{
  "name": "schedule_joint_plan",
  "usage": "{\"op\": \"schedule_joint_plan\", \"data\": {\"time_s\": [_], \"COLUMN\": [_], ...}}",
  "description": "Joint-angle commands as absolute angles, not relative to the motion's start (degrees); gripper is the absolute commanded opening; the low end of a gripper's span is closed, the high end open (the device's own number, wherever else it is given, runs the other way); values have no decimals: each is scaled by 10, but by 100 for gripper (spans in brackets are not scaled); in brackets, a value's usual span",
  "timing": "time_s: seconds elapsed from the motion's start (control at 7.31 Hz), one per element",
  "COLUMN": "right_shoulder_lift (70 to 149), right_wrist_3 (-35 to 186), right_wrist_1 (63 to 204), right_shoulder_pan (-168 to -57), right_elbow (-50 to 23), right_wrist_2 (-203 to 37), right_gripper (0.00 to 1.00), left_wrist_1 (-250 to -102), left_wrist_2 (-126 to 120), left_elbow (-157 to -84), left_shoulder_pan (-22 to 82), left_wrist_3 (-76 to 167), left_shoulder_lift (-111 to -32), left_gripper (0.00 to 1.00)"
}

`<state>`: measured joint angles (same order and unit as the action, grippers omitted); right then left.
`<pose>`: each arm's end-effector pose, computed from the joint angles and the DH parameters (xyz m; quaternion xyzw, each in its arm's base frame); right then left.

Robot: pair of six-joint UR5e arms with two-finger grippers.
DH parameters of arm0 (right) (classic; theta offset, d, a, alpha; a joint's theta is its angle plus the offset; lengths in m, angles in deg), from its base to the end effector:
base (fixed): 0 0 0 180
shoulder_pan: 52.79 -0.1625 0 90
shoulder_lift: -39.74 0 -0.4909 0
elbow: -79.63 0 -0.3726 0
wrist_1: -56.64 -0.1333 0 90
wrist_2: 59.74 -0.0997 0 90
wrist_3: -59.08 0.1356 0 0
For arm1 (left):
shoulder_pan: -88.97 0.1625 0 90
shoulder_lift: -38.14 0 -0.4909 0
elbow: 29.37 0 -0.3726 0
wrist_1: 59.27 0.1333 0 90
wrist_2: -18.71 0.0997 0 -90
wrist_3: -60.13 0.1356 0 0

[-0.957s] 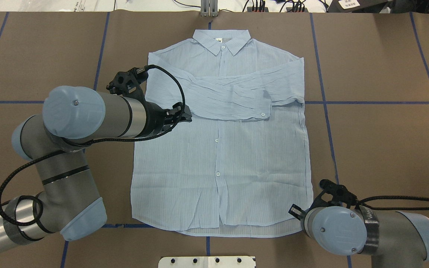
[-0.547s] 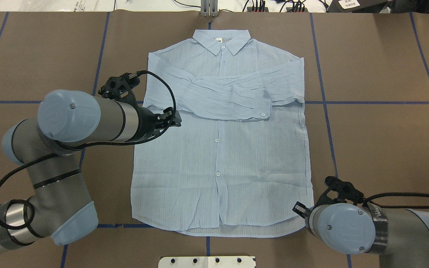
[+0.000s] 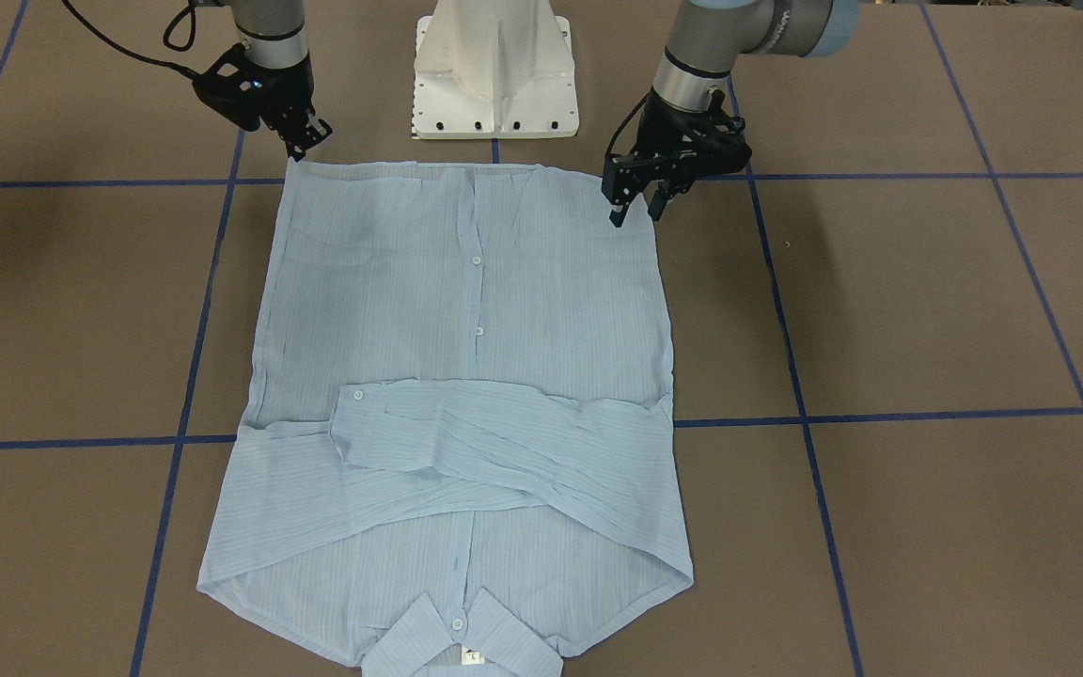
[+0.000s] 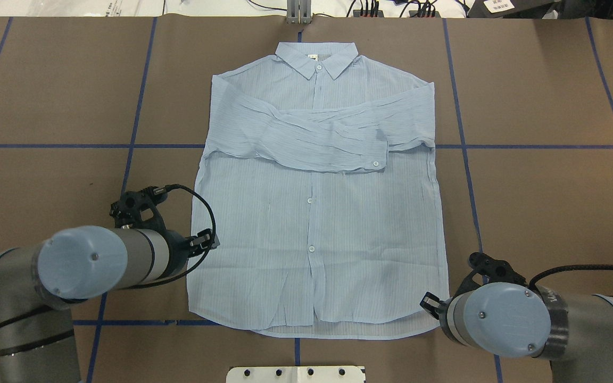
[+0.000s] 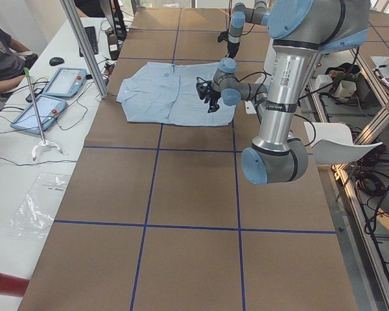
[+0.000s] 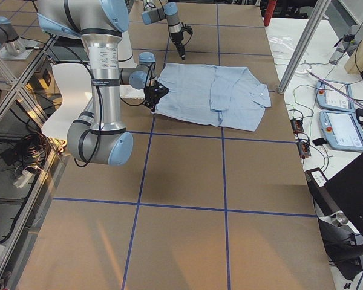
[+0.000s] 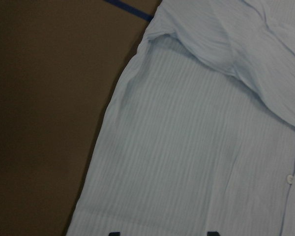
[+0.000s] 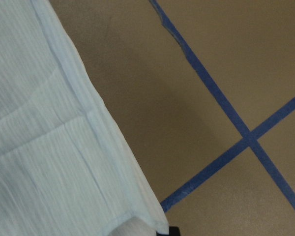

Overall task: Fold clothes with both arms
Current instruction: 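Release the sleeve with the left gripper and move both grippers to the hem corners, then grasp the two hem corners nearest the robot with both grippers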

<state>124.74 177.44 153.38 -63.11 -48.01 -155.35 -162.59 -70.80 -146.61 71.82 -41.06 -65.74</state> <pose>-0.4476 -0.2035 0.4500 -0.0942 -0.2967 0.3004 0.9016 0.5019 -0.2956 0.3918 0.0276 0.4566 -0.2196 0.8617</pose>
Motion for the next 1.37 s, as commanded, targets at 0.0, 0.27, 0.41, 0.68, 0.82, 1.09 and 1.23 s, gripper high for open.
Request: {"op": "schedule_joint_plan", "data": {"time_s": [0.0,0.27,0.41,0.68,0.82,1.09,1.23], "right_shoulder_lift": [1242,1241,1241,1242,1244,1246,1246], "right_wrist_3": [1774,1774,1774,1775,1775,1774,1774], "right_wrist_1": [1533,1532,1532,1533,1533,1533,1533], "right_shoulder_pan": [-633,-633,-633,-633,-633,-636,-636], "right_elbow": [-480,-478,-479,-481,-482,-482,-481], "right_wrist_2": [-1569,-1569,-1569,-1569,-1569,-1569,-1569], "right_gripper": [0,0,0,0,0,0,0], "left_wrist_1": [-1576,-1561,-1560,-1560,-1560,-1560,-1560], "left_wrist_2": [-678,-678,-678,-677,-677,-664,-664], "left_elbow": [-1467,-1464,-1465,-1464,-1462,-1460,-1460], "left_shoulder_pan": [782,811,811,809,805,804,805], "left_wrist_3": [-457,-479,-479,-478,-477,-471,-472], "left_shoulder_lift": [-650,-649,-650,-651,-651,-651,-651], "left_gripper": [63,61,57,51,50,49,43]}}
